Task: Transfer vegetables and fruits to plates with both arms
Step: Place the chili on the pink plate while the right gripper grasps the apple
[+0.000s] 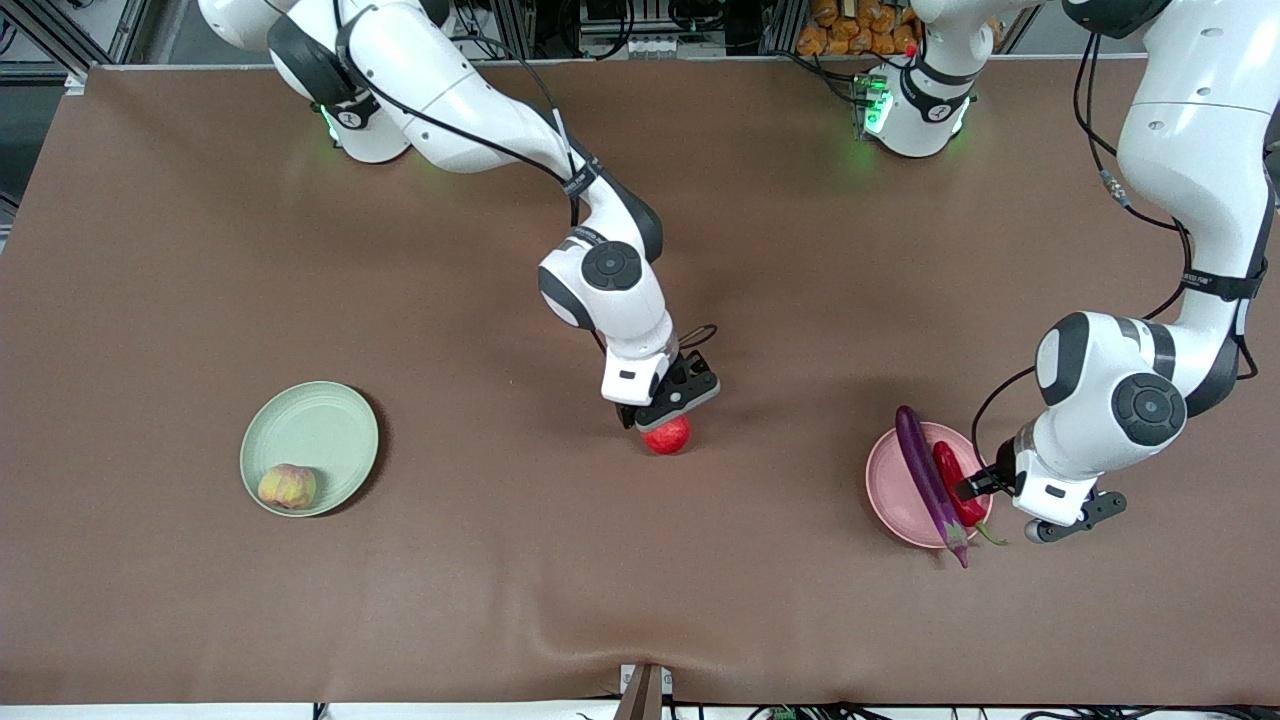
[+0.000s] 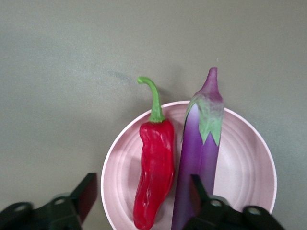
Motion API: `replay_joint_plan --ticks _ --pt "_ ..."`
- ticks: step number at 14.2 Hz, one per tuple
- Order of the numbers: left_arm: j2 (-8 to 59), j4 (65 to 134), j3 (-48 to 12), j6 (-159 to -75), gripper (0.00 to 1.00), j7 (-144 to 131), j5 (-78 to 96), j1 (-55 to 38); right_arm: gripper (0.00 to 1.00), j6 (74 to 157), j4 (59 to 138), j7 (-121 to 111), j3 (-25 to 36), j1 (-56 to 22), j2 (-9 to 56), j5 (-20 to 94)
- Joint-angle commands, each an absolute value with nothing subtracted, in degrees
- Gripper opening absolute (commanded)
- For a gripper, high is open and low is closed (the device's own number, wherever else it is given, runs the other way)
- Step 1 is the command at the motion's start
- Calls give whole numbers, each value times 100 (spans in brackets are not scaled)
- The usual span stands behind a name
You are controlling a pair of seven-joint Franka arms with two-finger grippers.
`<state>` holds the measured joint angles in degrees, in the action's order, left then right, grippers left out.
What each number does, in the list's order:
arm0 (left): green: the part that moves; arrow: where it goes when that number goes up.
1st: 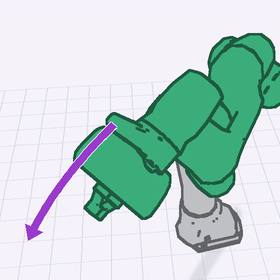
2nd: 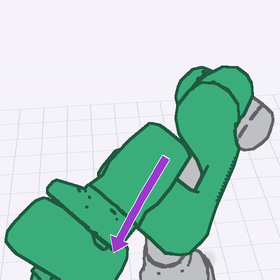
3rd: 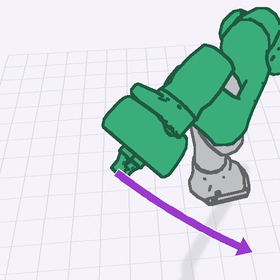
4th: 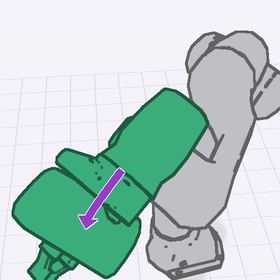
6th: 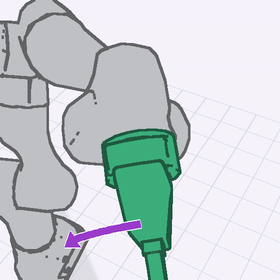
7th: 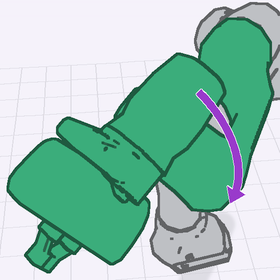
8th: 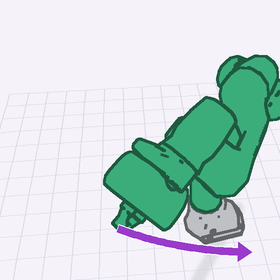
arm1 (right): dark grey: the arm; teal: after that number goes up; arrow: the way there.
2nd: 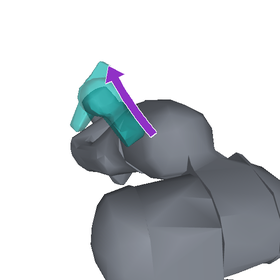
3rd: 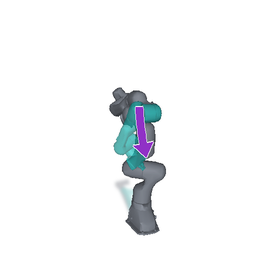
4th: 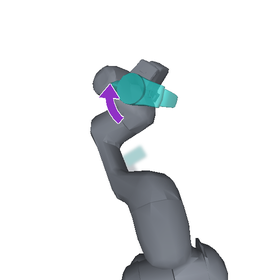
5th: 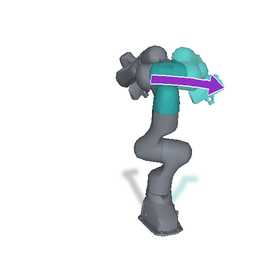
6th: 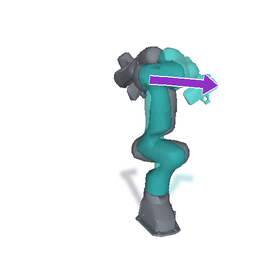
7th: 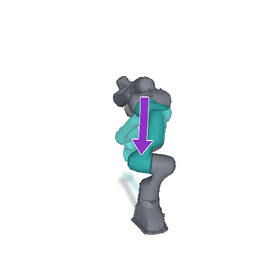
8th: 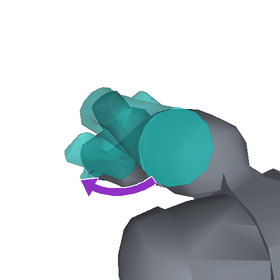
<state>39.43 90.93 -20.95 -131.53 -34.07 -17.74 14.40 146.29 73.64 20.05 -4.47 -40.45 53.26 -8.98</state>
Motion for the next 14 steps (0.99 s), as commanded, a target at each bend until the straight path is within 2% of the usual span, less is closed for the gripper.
replay_joint_plan --ticks 1,4,10,14 --pt "3772 9018 -2144 -13122 100 -3375 -1679 1503 100 14607 7005 1969 -396 -4087 5642 -1343" --pt "3438 9026 -2171 -12860 100 -3349 -1688 1450 100 14607 7005 1969 -343 -4087 5704 -1661" --pt "2199 9026 -2399 -11866 100 -2674 -1670 1503 100 14563 7005 1951 -237 -4078 5599 -1784" --pt "1373 8851 -2417 -10849 100 -2373 -1548 1477 100 14599 7005 1960 -176 -4078 5642 -1810"
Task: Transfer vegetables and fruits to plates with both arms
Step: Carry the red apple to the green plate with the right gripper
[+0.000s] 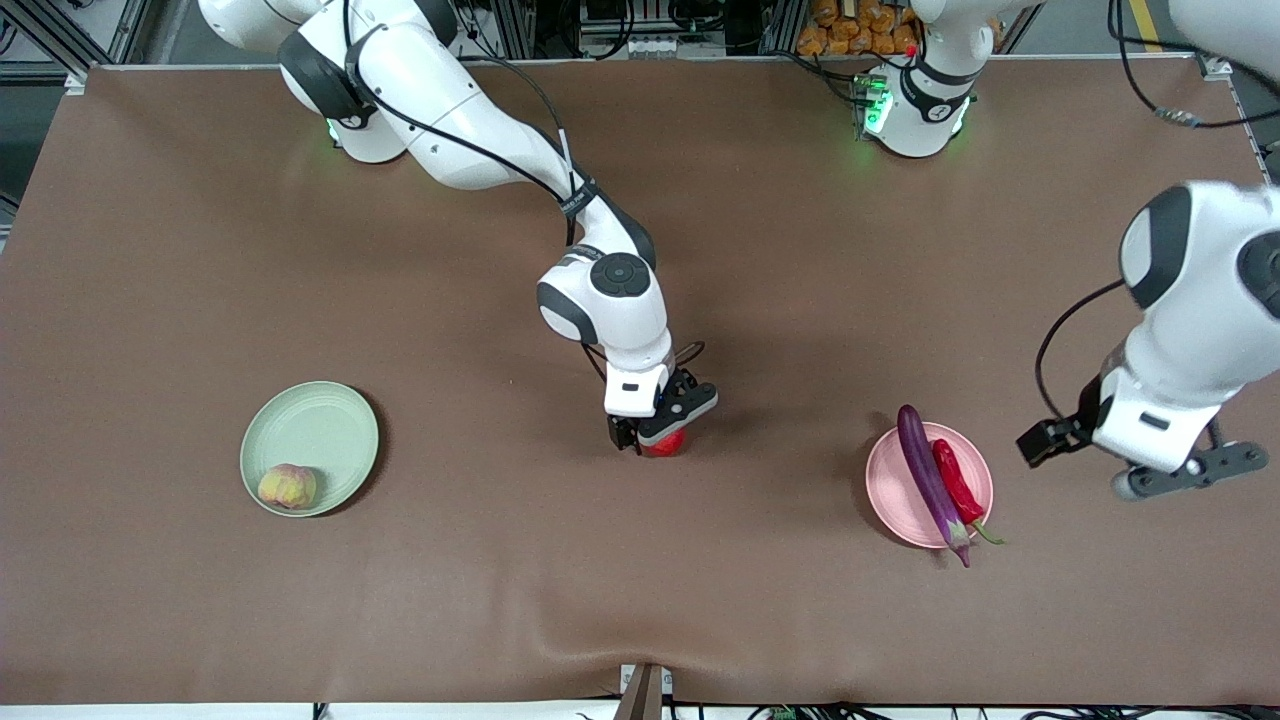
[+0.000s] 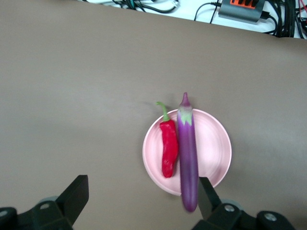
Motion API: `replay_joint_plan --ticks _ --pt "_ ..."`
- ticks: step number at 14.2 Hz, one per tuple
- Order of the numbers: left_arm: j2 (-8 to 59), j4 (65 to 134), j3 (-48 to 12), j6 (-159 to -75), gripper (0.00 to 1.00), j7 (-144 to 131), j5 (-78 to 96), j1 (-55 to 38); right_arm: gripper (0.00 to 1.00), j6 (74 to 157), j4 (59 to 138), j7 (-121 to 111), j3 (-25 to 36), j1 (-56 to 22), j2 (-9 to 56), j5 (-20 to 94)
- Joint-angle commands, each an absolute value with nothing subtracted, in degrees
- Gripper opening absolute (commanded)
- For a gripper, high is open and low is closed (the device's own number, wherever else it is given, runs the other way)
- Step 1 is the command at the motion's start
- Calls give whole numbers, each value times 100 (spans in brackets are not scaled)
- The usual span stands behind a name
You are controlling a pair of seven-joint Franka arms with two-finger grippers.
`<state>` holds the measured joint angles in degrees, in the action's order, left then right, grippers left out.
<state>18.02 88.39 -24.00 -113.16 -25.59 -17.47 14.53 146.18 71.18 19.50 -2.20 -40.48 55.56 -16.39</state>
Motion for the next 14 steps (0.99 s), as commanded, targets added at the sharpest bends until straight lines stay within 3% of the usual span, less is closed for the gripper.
replay_joint_plan --ticks 1,2,3,4,6,9,14 --pt "1267 8703 -2417 -10593 100 -2373 -1329 1477 100 14607 7005 1960 -176 -4069 5651 -1828" --pt "1222 8536 -2417 -10373 100 -2364 -1144 1468 97 14607 7014 1951 -176 -4061 5660 -1828" --pt "1204 8378 -2426 -10206 100 -2321 -1073 1476 56 14616 7014 1942 -184 -4017 5660 -1819" --pt "1169 8280 -2417 -10056 100 -2103 -994 1485 34 14616 7014 1951 -185 -4017 5660 -1819" --pt "915 8270 -2103 -10037 100 -1663 -521 1389 31 14608 7014 1960 -185 -4017 5625 -1802" --pt "485 8323 -663 -9117 100 -1442 -352 127 29 14511 7101 1978 -211 -3859 5327 -1644" --pt "-446 9253 -378 -8921 100 -1345 -149 -132 28 12976 7251 1951 -229 -2692 4291 -1345"
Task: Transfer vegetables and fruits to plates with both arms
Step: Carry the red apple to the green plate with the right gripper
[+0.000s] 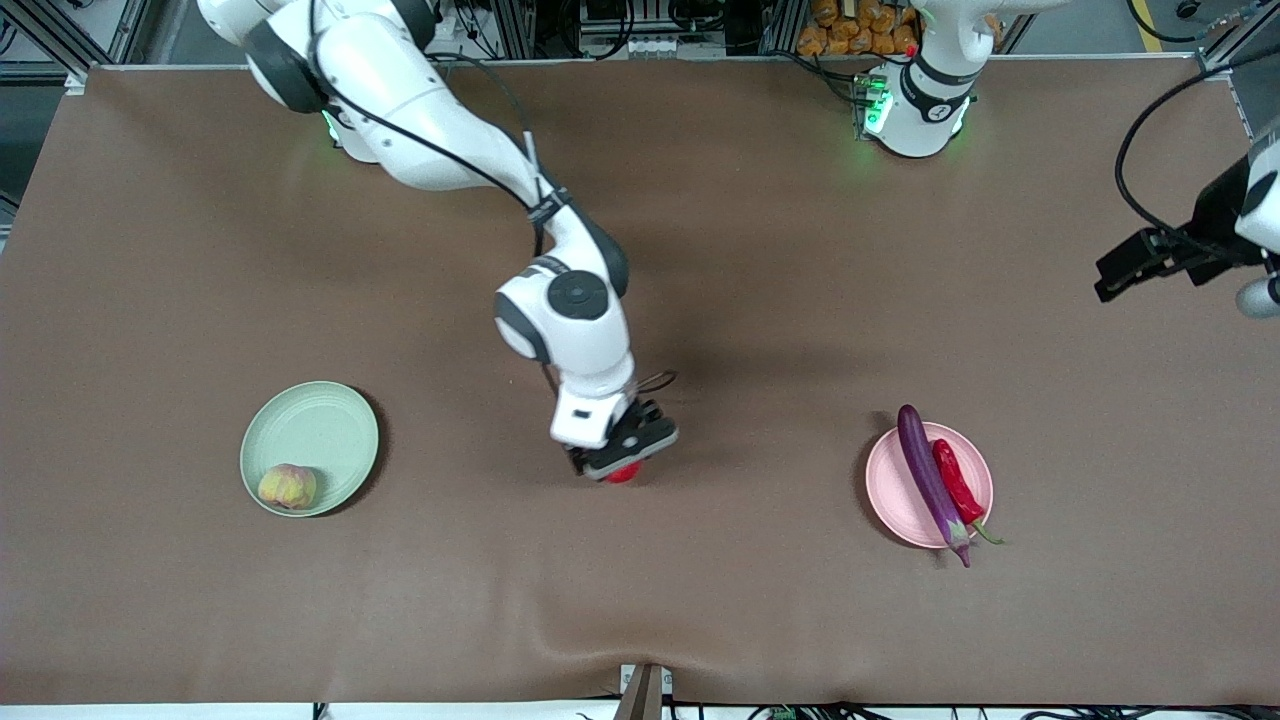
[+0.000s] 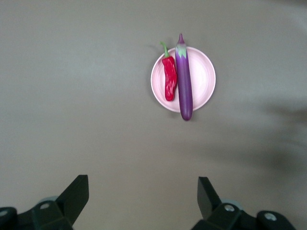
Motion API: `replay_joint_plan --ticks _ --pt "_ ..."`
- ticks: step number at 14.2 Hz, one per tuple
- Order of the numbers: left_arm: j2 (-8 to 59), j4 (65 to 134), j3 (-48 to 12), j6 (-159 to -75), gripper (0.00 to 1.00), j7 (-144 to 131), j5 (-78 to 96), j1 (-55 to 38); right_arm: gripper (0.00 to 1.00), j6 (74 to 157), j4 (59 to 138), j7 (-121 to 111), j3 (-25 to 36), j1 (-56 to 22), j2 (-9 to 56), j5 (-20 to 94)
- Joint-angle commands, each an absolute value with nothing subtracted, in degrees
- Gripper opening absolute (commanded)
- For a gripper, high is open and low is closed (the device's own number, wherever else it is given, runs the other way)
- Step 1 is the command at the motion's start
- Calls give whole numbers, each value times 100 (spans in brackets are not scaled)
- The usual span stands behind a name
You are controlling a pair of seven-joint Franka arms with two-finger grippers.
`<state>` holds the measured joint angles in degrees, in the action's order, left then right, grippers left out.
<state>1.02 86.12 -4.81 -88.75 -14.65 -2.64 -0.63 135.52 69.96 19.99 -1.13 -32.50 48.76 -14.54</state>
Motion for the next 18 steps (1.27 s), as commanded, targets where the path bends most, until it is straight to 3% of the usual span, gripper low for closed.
replay_joint_plan --ticks 1,3,6,10,16,17,18 --pt "-561 9368 -378 -8930 100 -1345 -149 -132 28 12590 7260 1969 -237 -2402 4185 -1336" --pt "-597 9387 -422 -8895 100 -1345 -132 -97 29 11929 7347 1969 -237 -1805 4184 -1336" --pt "-633 9387 -431 -8816 100 -1345 -114 -97 29 11743 7899 1873 -237 -1241 4114 -1336" --pt "-615 9378 -439 -8824 100 -1345 26 -97 29 11969 8911 1443 -237 -853 3753 -1336" --pt "-633 9430 -439 -8754 100 -1345 18 -88 30 12006 9044 476 -246 -406 3709 -1319" --pt "-633 9431 -439 -8745 100 -1345 18 -70 36 12015 9096 318 -263 -291 3726 -1214" --pt "-633 9465 -431 -8736 100 -1345 18 -70 50 12023 9131 134 -290 -212 3735 -961"
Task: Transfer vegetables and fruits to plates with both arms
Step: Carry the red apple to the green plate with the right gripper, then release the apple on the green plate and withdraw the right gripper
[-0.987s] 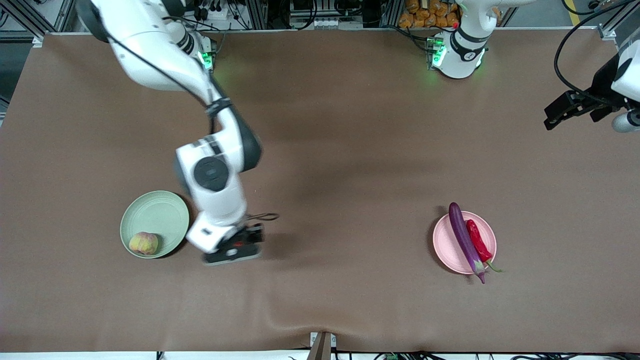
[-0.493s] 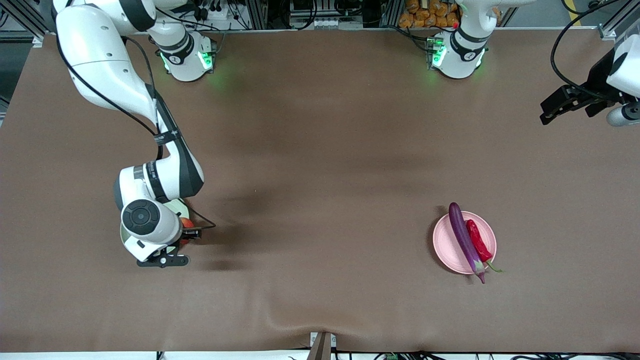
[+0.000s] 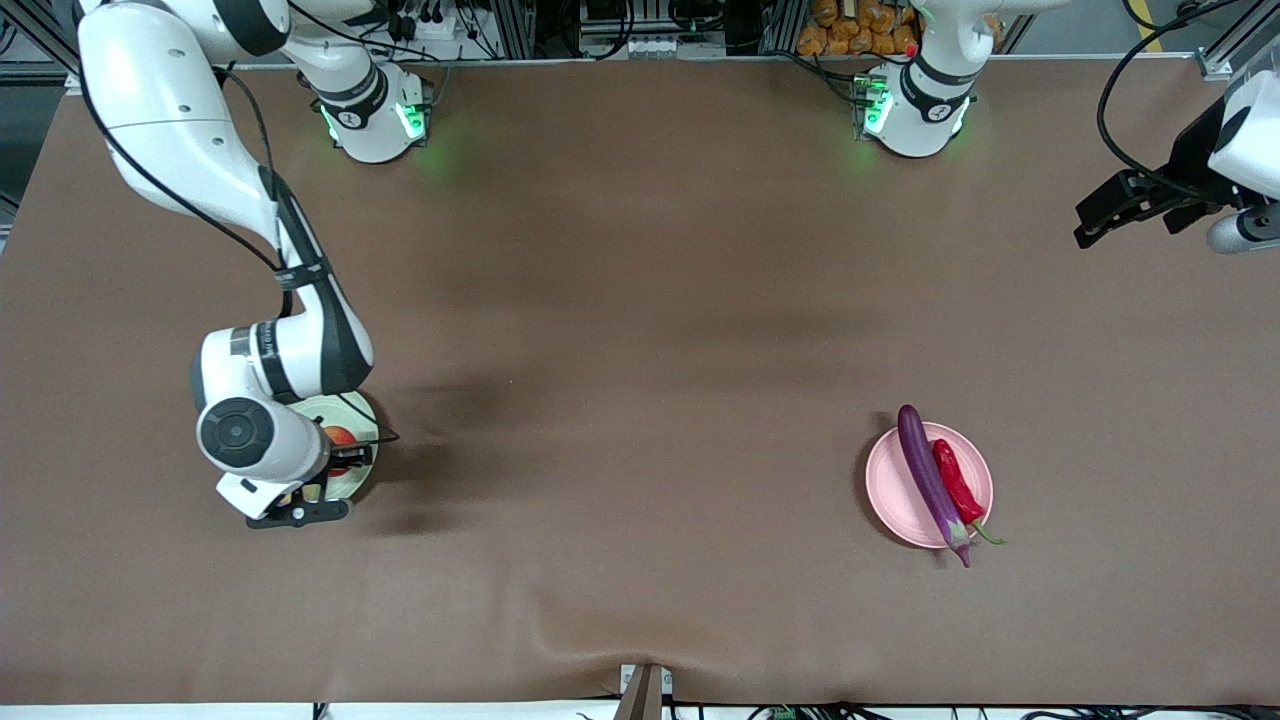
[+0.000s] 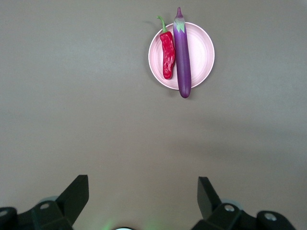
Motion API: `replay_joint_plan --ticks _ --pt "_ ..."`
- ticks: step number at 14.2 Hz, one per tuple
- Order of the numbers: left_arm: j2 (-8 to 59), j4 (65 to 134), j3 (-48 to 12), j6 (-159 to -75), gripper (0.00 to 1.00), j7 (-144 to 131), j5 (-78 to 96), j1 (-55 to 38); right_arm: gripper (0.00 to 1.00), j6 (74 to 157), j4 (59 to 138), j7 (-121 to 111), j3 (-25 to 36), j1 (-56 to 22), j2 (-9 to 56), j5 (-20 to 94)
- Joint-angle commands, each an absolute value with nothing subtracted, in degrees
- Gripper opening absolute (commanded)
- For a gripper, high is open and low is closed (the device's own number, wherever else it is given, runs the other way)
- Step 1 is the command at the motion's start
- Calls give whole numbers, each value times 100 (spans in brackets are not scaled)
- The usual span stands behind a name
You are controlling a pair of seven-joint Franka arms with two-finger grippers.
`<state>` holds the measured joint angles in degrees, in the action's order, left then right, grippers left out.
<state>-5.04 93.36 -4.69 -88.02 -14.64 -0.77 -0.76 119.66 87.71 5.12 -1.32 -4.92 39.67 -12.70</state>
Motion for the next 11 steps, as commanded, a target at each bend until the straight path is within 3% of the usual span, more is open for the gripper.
replay_joint_plan --ticks 1,2,5,11 --pt "-624 9475 -431 -8736 100 -1353 18 -70 74 12015 9141 19 -290 -167 3744 -671" --pt "-624 9466 -431 -8745 100 -1354 18 -79 100 11997 9132 0 -290 -132 3744 -381" --pt "-598 9440 -439 -8745 100 -1354 18 -97 100 11735 9106 -87 -308 -114 3509 -141" --pt "-554 9396 -439 -8868 100 -1354 26 -97 100 10575 9123 -97 -272 -53 2025 325"
